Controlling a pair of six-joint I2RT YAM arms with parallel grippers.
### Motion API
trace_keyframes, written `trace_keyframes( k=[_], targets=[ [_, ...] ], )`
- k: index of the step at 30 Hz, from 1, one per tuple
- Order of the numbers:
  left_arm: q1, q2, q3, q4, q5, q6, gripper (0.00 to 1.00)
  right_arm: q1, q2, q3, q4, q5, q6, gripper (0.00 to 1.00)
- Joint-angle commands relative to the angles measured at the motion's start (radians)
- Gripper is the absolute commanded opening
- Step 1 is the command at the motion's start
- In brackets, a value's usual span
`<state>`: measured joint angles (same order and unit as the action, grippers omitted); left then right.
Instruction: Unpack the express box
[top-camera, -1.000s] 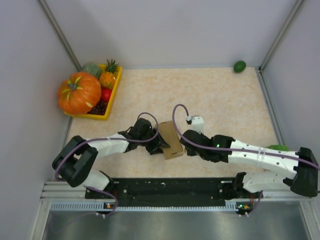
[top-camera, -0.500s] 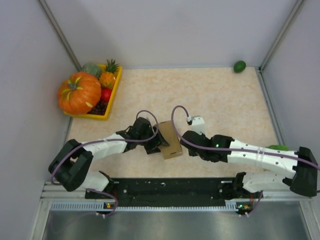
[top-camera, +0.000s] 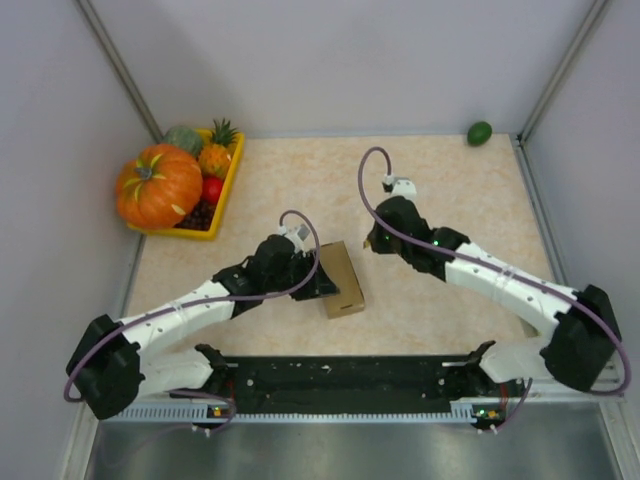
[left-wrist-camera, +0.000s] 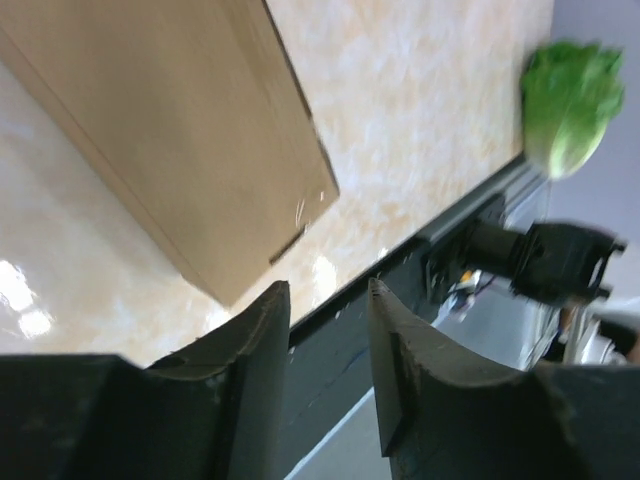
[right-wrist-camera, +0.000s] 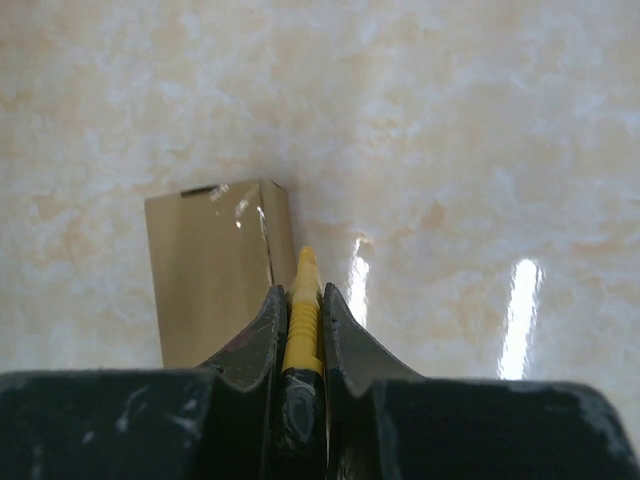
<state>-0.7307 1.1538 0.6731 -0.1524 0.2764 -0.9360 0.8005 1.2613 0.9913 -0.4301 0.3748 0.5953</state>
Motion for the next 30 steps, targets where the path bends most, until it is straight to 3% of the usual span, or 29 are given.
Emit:
trace_keyframes(
  k=[1, 7, 14, 23, 30],
  targets=[
    [-0.111, -0.04, -0.059, 0.005, -0.014, 0.08, 0.38, -0.046, 0.153, 0.134, 0.221, -0.16, -0.107, 0.0],
    [-0.213, -0.002, -0.099, 0.045, -0.059, 0.045, 0.34, -0.047, 0.372, 0.311, 0.24, -0.203, -0.175, 0.0],
    [-0.226, 0.112, -0.096, 0.082, -0.062, 0.0, 0.34, -0.049, 0.492, 0.38, 0.218, -0.209, -0.215, 0.0],
    [-0.216, 0.225, -0.033, 0.106, -0.091, -0.044, 0.34, -0.058, 0.494, 0.346, 0.173, -0.221, -0.245, 0.0],
    [-0.119, 0.159, -0.081, 0.063, -0.129, -0.072, 0.34, -0.06, 0.437, 0.282, 0.134, -0.2, -0.241, 0.0]
  ],
)
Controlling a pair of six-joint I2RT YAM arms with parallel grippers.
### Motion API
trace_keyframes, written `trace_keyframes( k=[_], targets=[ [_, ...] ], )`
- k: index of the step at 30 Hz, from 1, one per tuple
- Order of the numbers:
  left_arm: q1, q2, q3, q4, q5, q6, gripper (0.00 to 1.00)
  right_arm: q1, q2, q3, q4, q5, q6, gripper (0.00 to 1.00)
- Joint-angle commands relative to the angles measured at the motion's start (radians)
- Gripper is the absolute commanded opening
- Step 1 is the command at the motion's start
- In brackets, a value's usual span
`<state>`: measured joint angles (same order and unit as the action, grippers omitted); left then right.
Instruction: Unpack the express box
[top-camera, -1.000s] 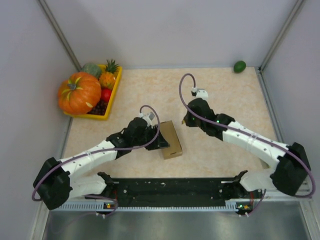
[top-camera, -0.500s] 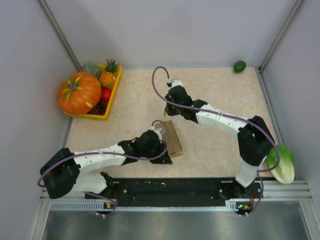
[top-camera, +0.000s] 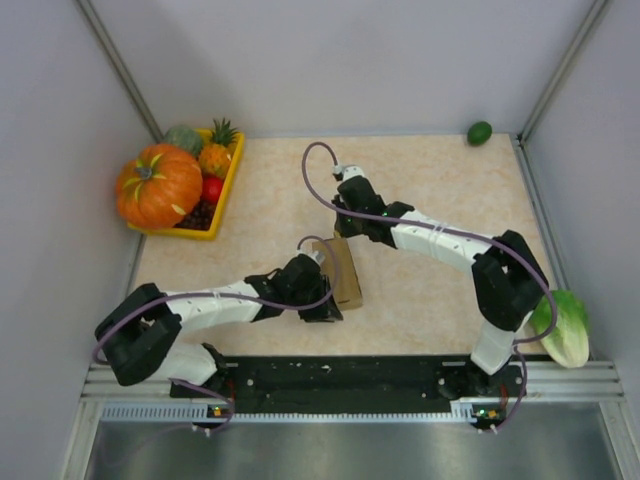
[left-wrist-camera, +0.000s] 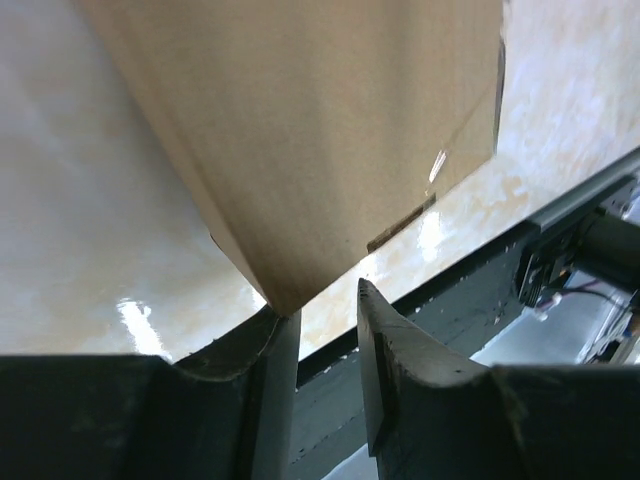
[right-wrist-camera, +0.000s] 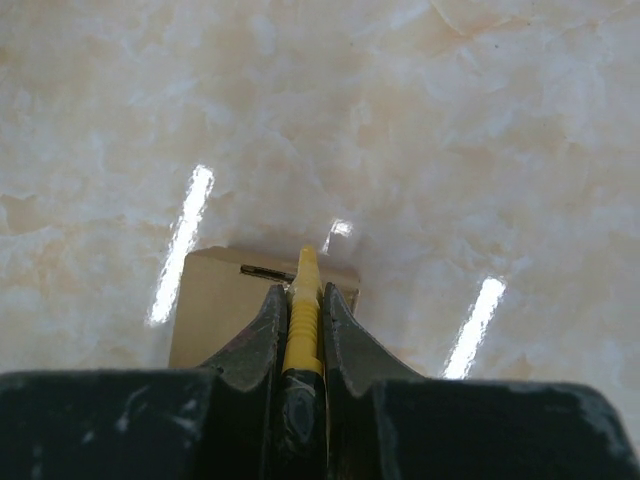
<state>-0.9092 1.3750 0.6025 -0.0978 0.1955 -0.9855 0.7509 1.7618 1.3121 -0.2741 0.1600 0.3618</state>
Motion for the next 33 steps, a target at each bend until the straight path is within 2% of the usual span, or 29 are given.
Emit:
trace_keyframes(
  k=[1, 8, 15, 22, 27, 33],
  targets=[
    [0.075, -0.071, -0.013, 0.001, -0.05, -0.019, 0.34, -0.01, -0.073, -0.05, -0.022, 0.019, -0.004, 0.0],
    [0.205, -0.131, -0.023, -0.031, -0.036, 0.011, 0.35, -0.01, -0.15, -0.12, -0.054, 0.047, 0.015, 0.0],
    [0.294, -0.102, 0.006, -0.034, -0.013, 0.028, 0.35, -0.012, -0.258, -0.201, -0.131, 0.076, 0.08, 0.0],
    [0.363, 0.005, 0.115, -0.013, 0.033, 0.074, 0.35, -0.007, -0.403, -0.329, -0.195, 0.024, 0.18, 0.0],
    [0.388, 0.102, 0.215, 0.004, 0.093, 0.103, 0.36, 0.027, -0.517, -0.393, -0.235, 0.013, 0.223, 0.0],
    [0.414, 0.245, 0.341, 0.041, 0.186, 0.123, 0.37, 0.094, -0.582, -0.442, -0.269, 0.027, 0.278, 0.0]
  ],
)
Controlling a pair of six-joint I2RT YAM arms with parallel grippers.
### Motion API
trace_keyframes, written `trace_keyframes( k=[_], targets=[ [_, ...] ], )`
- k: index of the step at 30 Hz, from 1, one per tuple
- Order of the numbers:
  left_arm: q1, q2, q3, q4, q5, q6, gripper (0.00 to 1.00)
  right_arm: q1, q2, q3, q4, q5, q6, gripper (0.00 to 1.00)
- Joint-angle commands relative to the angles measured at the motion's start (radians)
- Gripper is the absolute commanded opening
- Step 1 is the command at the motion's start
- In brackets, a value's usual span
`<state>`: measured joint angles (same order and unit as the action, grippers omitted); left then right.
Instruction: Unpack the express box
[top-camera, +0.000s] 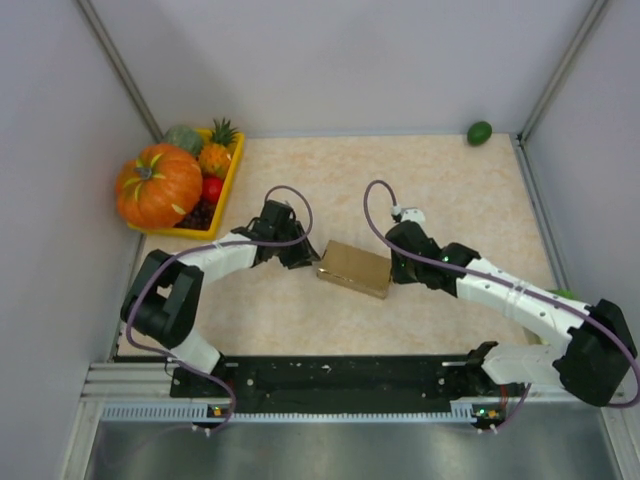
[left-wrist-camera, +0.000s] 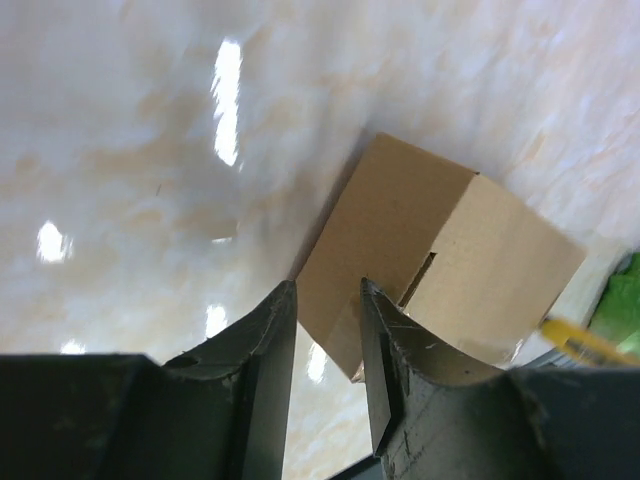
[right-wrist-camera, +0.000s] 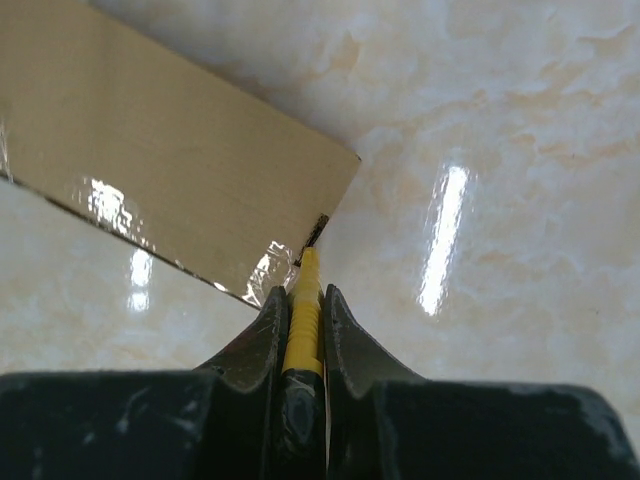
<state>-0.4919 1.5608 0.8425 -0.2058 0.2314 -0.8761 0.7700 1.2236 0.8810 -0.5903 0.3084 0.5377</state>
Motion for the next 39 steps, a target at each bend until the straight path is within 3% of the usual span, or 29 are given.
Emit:
trace_keyframes(
  k=[1, 5, 12, 13, 17, 23, 30, 39],
  targets=[
    [0.001, 0.092, 0.128, 0.154, 0.161, 0.019, 0.37, 0.086, -0.045, -0.016, 0.046, -0.118, 0.113, 0.0],
    [0.021, 0.16, 0.194, 0.164, 0.197, 0.032, 0.39, 0.147, -0.036, -0.025, 0.046, -0.088, 0.137, 0.0],
    [0.059, 0.186, 0.265, 0.112, 0.21, 0.098, 0.5, 0.183, -0.061, -0.024, 0.044, -0.032, 0.137, 0.0],
    [0.061, 0.182, 0.27, 0.099, 0.203, 0.115, 0.55, 0.184, -0.07, -0.022, 0.035, -0.035, 0.137, 0.0],
    [0.065, 0.144, 0.257, 0.031, 0.155, 0.149, 0.65, 0.184, -0.14, -0.022, -0.008, -0.087, 0.142, 0.0],
    [0.064, 0.078, 0.199, 0.011, 0.19, 0.17, 0.68, 0.184, -0.242, -0.019, -0.014, -0.187, 0.108, 0.0],
    [0.029, 0.064, 0.107, 0.092, 0.259, 0.115, 0.69, 0.183, -0.104, 0.012, 0.188, -0.106, 0.032, 0.0],
    [-0.002, 0.108, 0.141, 0.115, 0.263, 0.083, 0.69, 0.184, 0.042, 0.082, 0.375, -0.005, -0.108, 0.0]
  ],
)
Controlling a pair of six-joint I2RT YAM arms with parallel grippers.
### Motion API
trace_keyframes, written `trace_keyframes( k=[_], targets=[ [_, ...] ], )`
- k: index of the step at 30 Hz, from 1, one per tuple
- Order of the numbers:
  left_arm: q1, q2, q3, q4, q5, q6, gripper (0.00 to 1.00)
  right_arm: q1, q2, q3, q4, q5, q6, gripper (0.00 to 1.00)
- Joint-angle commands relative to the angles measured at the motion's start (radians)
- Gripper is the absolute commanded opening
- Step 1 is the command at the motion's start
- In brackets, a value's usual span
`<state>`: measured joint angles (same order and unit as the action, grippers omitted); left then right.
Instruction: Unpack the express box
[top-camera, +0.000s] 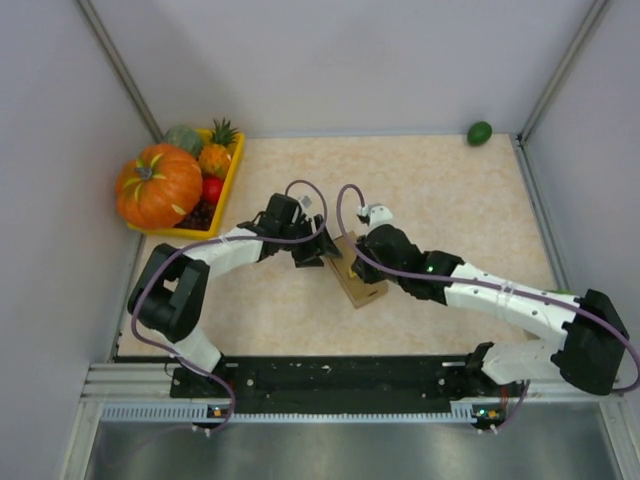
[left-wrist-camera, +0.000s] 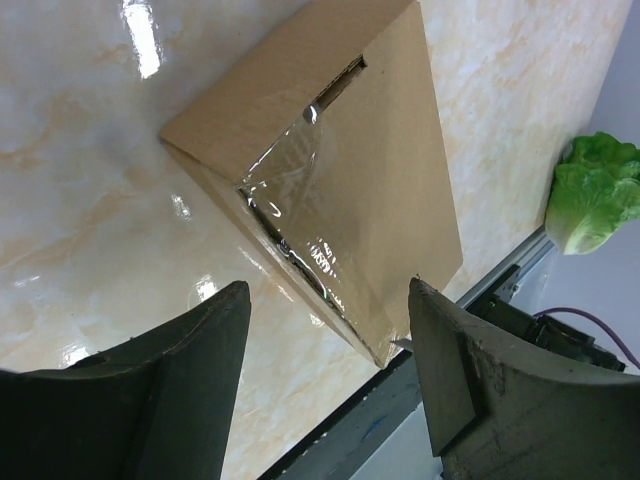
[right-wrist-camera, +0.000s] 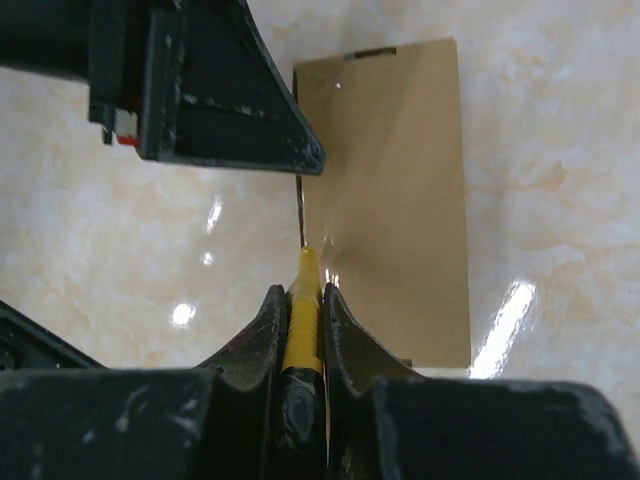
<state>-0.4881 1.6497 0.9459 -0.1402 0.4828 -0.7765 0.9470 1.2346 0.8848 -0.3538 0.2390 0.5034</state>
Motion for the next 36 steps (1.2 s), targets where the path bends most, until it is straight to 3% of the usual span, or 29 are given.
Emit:
trace_keyframes(
  k=[1, 4, 11, 23, 36],
  targets=[
    [-0.006, 0.024, 0.043, 0.036, 0.005, -0.017, 0.69, 0.007, 0.042, 0.082, 0.148, 0.065, -0.08, 0.0],
    [-0.006, 0.059, 0.097, -0.091, -0.059, 0.012, 0.68, 0.006, 0.083, 0.089, 0.177, 0.054, -0.088, 0.0],
    [-0.004, 0.09, 0.117, -0.182, -0.105, 0.082, 0.61, 0.006, 0.146, 0.097, 0.207, 0.055, -0.086, 0.0],
    [0.002, 0.125, 0.119, -0.206, -0.127, 0.12, 0.57, 0.009, 0.18, 0.089, 0.179, 0.028, -0.092, 0.0],
    [0.006, 0.156, 0.131, -0.226, -0.135, 0.092, 0.54, 0.055, 0.097, 0.002, 0.131, 0.049, -0.051, 0.0]
  ],
)
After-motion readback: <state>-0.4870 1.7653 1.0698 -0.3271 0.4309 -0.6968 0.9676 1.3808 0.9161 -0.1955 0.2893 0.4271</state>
